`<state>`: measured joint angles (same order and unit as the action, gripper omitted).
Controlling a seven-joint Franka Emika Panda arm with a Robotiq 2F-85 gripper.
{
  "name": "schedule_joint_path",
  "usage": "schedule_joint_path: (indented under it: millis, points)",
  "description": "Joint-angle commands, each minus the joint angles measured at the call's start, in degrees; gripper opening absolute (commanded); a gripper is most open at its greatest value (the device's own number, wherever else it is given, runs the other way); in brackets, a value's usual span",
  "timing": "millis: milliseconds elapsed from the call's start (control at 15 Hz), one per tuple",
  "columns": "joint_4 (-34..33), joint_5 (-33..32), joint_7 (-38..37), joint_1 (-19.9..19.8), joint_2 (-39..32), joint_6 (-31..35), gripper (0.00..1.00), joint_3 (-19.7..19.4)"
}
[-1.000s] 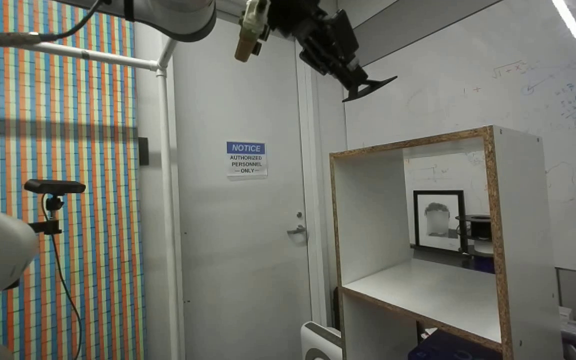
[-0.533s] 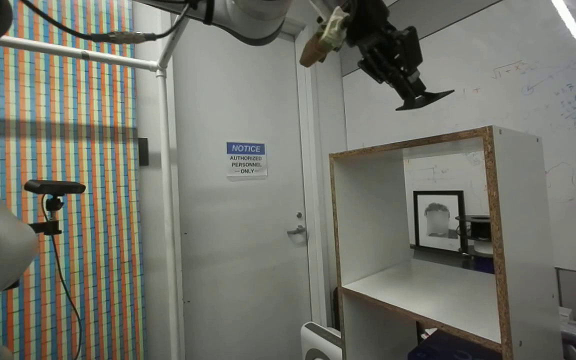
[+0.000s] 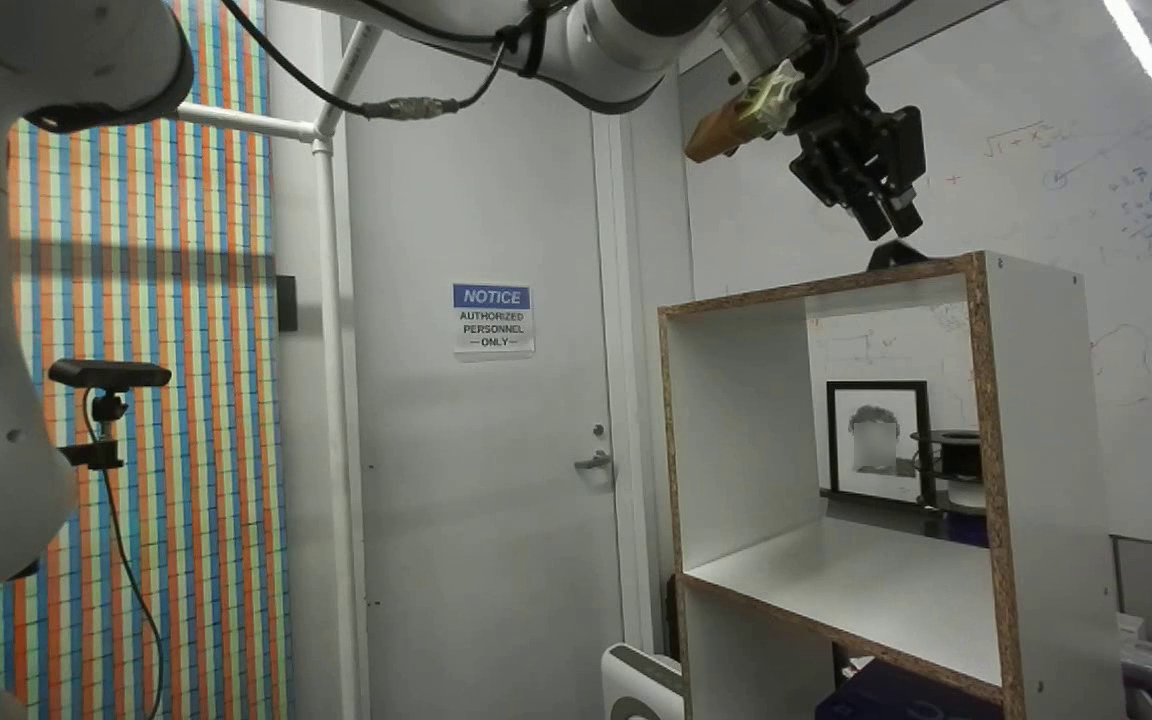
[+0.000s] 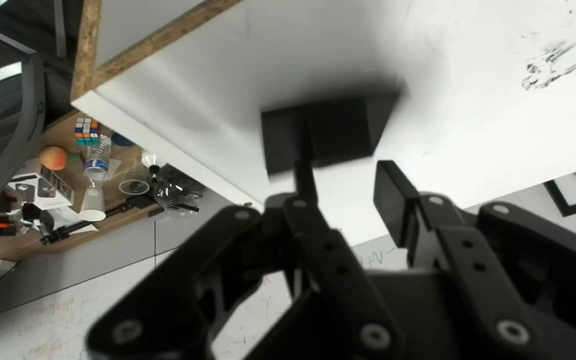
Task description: Move the black object to the topmost surface of the shelf
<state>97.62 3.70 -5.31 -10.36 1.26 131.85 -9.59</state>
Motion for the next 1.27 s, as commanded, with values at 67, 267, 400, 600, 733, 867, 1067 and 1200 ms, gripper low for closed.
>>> schedule_joint_path:
  millis: [67, 267, 400, 600, 733, 867, 1067, 1200]
  points:
    - [-5.38, -0.32, 0.44, 0.66, -1.34, -5.62, 0.77, 0.4]
    - [-3.29, 0.0, 1.51, 1.09, 1.91, -8.26, 0.98, 0.79]
    - [-0.13, -0.13, 3.08, 1.48, 5.53, -10.88, 1.0, 1.04]
    - [5.99, 1.67, 8.81, 2.24, 11.53, -18.8, 1.0, 0.96]
    - [10.74, 1.44, 12.16, 2.94, 15.35, -24.24, 1.0, 0.91]
    - [15.86, 0.54, 15.14, 3.61, 18.76, -29.11, 1.0, 0.99]
    - [15.4, 0.35, 15.08, 3.64, 17.12, -31.09, 1.0, 0.67]
    - [17.25, 0.28, 15.33, 3.67, 17.93, -31.34, 1.0, 0.58]
